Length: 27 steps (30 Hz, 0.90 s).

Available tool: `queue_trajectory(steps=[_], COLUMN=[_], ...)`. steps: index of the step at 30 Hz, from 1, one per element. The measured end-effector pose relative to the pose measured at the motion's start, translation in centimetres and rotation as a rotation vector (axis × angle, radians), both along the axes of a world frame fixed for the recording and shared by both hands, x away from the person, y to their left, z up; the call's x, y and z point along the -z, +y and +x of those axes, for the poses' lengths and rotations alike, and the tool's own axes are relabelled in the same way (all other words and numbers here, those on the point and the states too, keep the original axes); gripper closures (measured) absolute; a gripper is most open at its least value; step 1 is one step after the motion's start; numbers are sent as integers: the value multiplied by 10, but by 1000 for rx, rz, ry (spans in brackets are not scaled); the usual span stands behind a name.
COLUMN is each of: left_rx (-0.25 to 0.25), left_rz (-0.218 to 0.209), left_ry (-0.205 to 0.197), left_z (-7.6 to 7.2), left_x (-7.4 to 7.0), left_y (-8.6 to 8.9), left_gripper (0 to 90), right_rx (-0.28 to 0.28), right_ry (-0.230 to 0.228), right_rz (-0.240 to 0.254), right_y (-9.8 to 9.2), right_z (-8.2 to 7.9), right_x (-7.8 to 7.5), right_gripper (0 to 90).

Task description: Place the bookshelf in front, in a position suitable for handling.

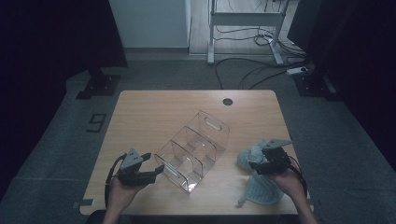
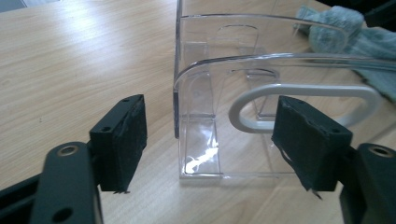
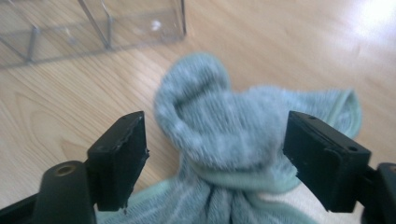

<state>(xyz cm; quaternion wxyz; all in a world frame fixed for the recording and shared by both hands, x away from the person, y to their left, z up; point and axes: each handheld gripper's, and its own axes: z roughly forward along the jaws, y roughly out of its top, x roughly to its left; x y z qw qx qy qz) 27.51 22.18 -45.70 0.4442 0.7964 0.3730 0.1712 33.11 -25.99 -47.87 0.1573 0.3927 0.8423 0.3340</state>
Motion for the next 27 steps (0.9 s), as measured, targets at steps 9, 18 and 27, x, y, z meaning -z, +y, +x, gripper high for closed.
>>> queue_trajectory(steps=[9, 18, 27], left_rx=[55, 110, 116], left_rz=[7, 32, 45], left_ry=[4, 22, 29], left_z=[-13, -18, -15], left_x=[-11, -9, -2], left_y=[-7, -19, -29], left_gripper=[269, 285, 269], right_rx=[-44, -73, -99], right_ry=[-37, -32, -35], right_rz=[60, 89, 73], right_y=[18, 44, 72], right_z=[12, 35, 59], right_x=[-17, -17, -11], right_gripper=[371, 451, 477])
